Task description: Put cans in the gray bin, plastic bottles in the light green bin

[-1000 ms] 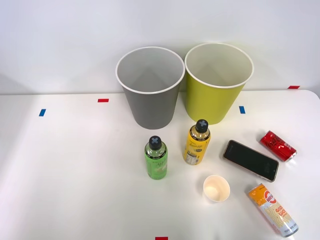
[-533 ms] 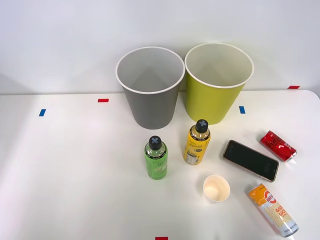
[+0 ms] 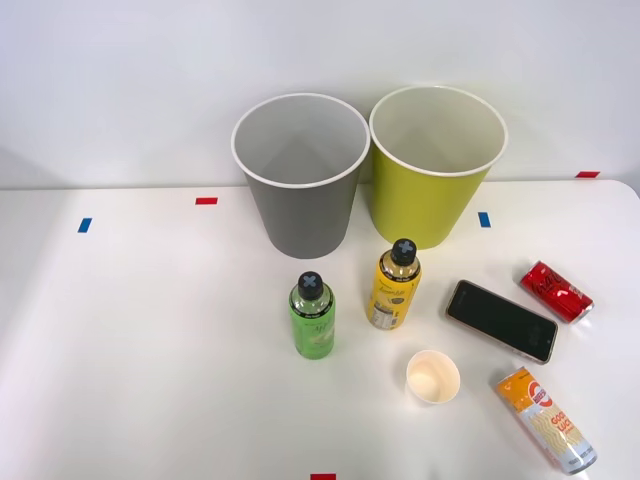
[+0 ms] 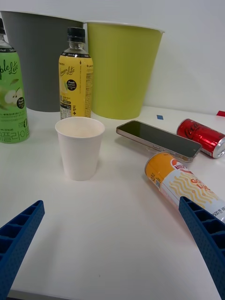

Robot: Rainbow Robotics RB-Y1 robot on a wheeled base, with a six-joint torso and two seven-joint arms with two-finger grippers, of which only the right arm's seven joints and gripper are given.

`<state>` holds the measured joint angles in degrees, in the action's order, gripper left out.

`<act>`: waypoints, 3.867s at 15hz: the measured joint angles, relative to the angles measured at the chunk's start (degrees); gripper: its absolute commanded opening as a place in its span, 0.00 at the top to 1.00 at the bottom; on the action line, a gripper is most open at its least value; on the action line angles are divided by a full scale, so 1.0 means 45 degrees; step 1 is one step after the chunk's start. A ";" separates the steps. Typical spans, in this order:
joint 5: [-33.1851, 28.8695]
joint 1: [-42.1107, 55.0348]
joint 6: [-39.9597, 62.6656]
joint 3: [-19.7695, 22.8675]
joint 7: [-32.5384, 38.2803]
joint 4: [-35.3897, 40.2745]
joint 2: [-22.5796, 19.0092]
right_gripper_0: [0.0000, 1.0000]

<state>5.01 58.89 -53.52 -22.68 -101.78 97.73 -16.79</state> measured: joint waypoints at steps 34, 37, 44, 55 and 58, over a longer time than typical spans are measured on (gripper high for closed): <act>0.2854 0.0029 0.7142 0.1613 0.0075 0.5264 -0.2725 0.00; 0.3968 -0.0517 1.0842 0.2296 0.0101 0.7414 -0.3293 0.00; 0.4517 -0.2029 1.7892 0.4708 0.0481 1.0119 -0.4334 0.00; 0.1894 -0.5191 2.6609 0.4086 0.5463 1.1615 -0.5777 0.00; 0.3133 -0.5866 2.7264 0.4065 0.5570 1.1615 -0.5793 0.00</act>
<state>19.11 32.49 69.16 -4.38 -76.71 150.00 -42.85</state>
